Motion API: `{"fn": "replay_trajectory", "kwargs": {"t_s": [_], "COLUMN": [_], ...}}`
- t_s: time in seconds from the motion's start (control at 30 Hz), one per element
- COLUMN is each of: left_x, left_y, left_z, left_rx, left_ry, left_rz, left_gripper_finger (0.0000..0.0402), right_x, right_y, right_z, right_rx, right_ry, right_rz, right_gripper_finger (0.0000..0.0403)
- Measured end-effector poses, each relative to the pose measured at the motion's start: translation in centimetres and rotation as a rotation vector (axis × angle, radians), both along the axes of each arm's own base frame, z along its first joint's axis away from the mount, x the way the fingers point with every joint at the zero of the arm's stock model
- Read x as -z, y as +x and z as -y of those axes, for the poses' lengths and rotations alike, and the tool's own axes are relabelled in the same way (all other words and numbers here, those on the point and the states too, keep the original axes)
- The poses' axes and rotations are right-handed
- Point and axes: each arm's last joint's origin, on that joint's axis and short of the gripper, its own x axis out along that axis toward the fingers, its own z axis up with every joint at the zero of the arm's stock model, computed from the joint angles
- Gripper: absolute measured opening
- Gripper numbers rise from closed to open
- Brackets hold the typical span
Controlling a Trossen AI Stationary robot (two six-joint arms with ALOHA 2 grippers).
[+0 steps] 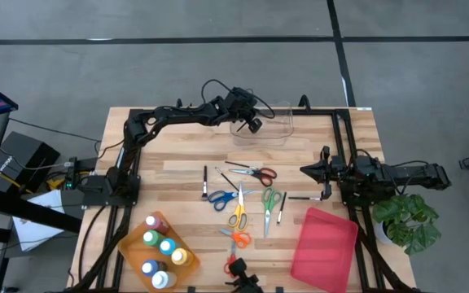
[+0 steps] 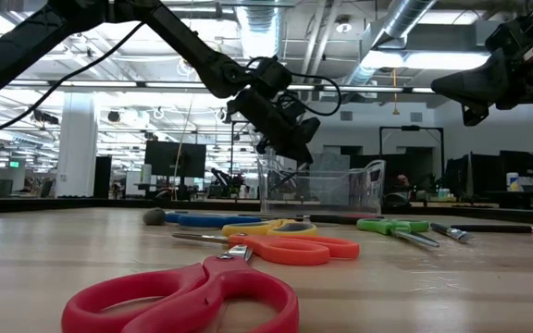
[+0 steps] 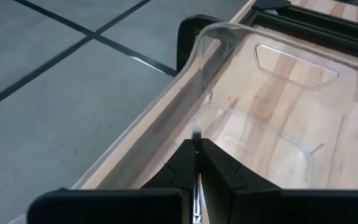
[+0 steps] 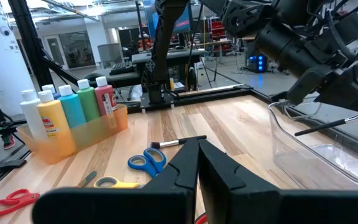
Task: Pick & Place Paint Supplies
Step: Put the eyeshadow brush into the transparent bin
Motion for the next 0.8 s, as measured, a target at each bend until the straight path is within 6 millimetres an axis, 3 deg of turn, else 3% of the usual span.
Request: {"fn": "replay_trajectory", "kwargs": {"t_s": [0.8], "left_x": [0.67], "left_y": [-0.11], "left_z": [0.13], "left_rx": [0.0], "left_ry": [-0.025], "left_rz": [-0.04], "left_gripper_finger": [0.0016], "right_x": [0.0], "right_y": [0.0], "right_z": [0.0], "right_rx": [0.0], "right_ry": [0.0], "right_rz": [0.0], "right_gripper_finger": [0.0008]}}
